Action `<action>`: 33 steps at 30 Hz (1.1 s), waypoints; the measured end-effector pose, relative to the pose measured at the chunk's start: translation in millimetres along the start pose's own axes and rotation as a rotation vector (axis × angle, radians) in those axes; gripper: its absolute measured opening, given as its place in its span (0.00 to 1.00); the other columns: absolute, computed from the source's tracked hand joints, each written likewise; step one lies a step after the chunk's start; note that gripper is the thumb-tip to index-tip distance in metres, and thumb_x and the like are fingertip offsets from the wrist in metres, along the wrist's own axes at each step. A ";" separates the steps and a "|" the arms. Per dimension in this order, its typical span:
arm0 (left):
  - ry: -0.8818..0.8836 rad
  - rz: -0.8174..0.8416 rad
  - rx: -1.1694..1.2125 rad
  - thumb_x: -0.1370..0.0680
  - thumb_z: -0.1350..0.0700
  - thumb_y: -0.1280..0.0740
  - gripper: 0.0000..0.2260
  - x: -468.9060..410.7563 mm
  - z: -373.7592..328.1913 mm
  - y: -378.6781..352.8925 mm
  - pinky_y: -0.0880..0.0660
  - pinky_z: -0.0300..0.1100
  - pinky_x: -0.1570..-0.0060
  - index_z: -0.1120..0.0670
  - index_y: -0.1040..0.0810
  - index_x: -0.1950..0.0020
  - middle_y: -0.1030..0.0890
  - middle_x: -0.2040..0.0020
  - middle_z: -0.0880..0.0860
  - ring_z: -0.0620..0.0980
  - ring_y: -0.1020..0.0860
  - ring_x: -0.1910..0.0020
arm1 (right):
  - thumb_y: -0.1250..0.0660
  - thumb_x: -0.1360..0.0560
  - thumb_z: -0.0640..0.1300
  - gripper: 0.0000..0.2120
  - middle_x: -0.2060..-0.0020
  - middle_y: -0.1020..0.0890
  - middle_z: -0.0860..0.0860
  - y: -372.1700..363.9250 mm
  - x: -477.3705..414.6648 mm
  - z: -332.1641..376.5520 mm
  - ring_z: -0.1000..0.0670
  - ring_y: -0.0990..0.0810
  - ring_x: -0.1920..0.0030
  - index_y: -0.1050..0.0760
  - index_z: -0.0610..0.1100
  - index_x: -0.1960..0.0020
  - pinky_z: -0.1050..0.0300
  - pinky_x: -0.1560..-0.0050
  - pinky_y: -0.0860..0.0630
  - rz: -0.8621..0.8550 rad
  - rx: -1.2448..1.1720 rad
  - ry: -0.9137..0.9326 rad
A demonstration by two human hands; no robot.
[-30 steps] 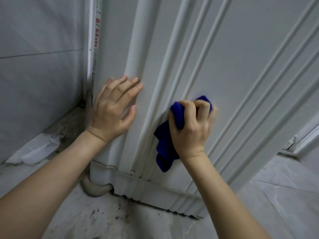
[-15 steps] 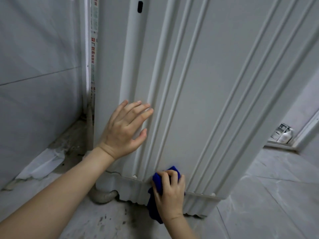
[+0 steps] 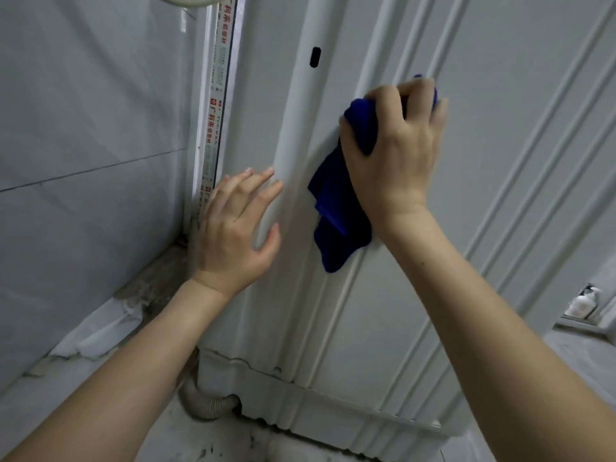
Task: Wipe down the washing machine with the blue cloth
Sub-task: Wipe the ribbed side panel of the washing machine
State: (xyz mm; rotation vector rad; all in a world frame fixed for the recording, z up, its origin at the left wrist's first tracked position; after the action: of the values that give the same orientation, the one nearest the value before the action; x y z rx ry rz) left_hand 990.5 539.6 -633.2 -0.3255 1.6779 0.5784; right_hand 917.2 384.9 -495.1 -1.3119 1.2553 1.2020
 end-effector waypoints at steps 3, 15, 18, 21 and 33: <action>0.049 -0.023 0.014 0.25 0.58 0.34 0.22 1.3 6.3 -1.2 0.36 0.60 0.28 0.58 0.25 0.31 0.26 0.30 0.58 0.60 0.30 0.29 | 0.32 0.29 0.44 0.09 0.54 0.22 0.40 -12.3 8.2 5.0 0.38 0.28 0.60 0.25 0.38 0.57 0.46 0.59 0.27 0.020 0.135 0.025; 0.030 0.052 0.061 0.25 0.59 0.33 0.22 21.7 12.6 -7.3 0.33 0.56 0.29 0.59 0.24 0.31 0.26 0.29 0.58 0.59 0.31 0.28 | 0.26 0.29 0.41 0.05 0.58 0.23 0.43 -12.8 148.9 29.6 0.40 0.26 0.61 0.20 0.40 0.59 0.58 0.48 0.38 0.061 0.062 -0.221; 0.031 0.059 0.053 0.25 0.59 0.33 0.22 24.3 14.4 -6.6 0.33 0.54 0.29 0.59 0.24 0.31 0.26 0.29 0.58 0.58 0.32 0.28 | 0.25 0.28 0.41 0.06 0.59 0.23 0.42 -10.5 179.9 33.4 0.40 0.26 0.61 0.19 0.39 0.58 0.56 0.48 0.37 0.114 0.060 -0.230; 0.020 0.075 0.051 0.25 0.59 0.33 0.22 26.0 15.0 -6.9 0.32 0.54 0.29 0.59 0.23 0.31 0.27 0.29 0.58 0.59 0.31 0.28 | 0.25 0.28 0.42 0.05 0.59 0.22 0.43 -8.6 219.2 36.1 0.40 0.25 0.62 0.18 0.40 0.57 0.56 0.48 0.37 0.194 0.055 -0.241; 0.035 0.133 0.016 0.26 0.62 0.33 0.25 43.5 10.5 -8.4 0.32 0.56 0.29 0.58 0.25 0.29 0.30 0.26 0.57 0.58 0.33 0.26 | 0.34 0.33 0.51 0.14 0.51 0.27 0.49 28.0 349.1 52.5 0.43 0.30 0.59 0.18 0.45 0.53 0.46 0.61 0.22 0.570 0.043 -0.234</action>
State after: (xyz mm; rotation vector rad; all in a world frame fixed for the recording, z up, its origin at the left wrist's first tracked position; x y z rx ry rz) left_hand 995.3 542.8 -678.4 -0.2148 1.7467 0.6613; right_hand 886.6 403.6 -847.4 -0.7659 1.5194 1.6554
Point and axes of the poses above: each hand's wrist, its own x-axis away from the middle knuckle, its own y-axis out of the back of the hand, z = x × y, the point moved 3 cm from there along -x, towards the middle knuckle
